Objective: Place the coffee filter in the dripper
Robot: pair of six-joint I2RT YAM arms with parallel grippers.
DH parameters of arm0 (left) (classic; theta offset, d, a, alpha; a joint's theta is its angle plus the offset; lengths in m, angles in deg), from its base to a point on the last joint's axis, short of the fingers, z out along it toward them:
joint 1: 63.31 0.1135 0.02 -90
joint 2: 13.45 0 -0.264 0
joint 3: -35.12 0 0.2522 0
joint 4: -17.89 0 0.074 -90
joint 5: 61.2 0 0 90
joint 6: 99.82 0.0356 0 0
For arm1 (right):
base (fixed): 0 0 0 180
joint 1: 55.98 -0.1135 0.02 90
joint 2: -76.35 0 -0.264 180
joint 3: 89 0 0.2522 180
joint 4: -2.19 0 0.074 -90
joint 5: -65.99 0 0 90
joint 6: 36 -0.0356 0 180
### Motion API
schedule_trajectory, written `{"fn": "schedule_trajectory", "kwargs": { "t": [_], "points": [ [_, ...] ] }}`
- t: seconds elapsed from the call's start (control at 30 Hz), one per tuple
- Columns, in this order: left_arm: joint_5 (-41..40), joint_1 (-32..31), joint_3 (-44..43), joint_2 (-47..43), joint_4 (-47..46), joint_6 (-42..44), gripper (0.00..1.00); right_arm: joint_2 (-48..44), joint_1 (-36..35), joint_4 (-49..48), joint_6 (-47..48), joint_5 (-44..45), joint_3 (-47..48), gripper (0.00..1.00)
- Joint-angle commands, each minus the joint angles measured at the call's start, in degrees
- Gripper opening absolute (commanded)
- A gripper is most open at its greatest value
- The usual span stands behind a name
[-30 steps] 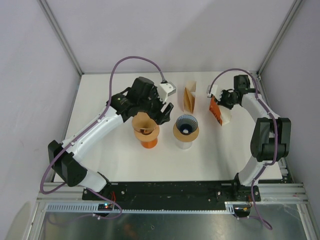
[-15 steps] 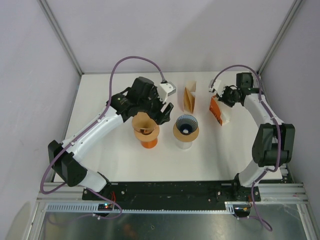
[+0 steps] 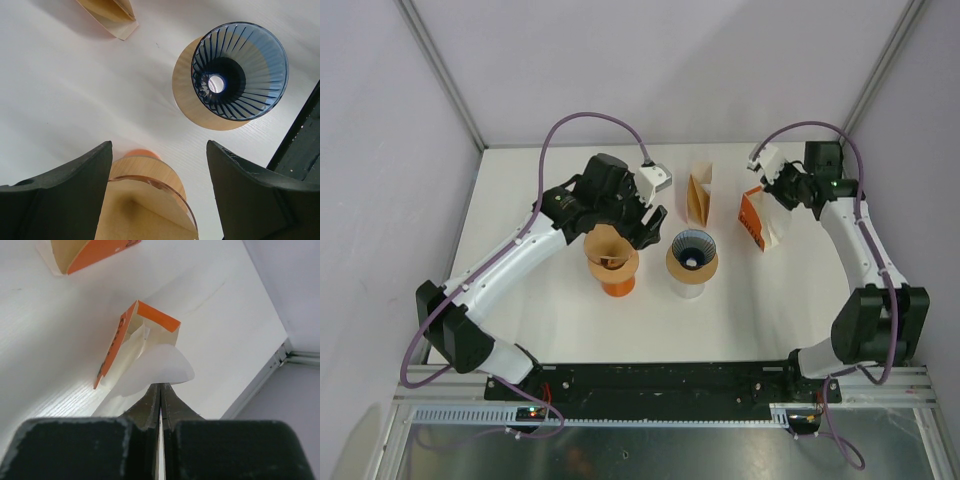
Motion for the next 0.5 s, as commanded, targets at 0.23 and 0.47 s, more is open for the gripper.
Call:
{"fn": "schedule_trajectory", "kwargs": {
  "t": [0.23,0.47],
  "points": [
    [-3.73,0.43,-1.41,-3.83,-0.85,1.76,0.82,-16.32,-8.49,2.42,-20.55,11.12,3.13,0.0],
    [-5.4,0.42,-2.43,-8.21,-0.78,2.37,0.86,-19.27,-20.0,11.57,-34.6,16.93,13.76,0.0]
  ]
}}
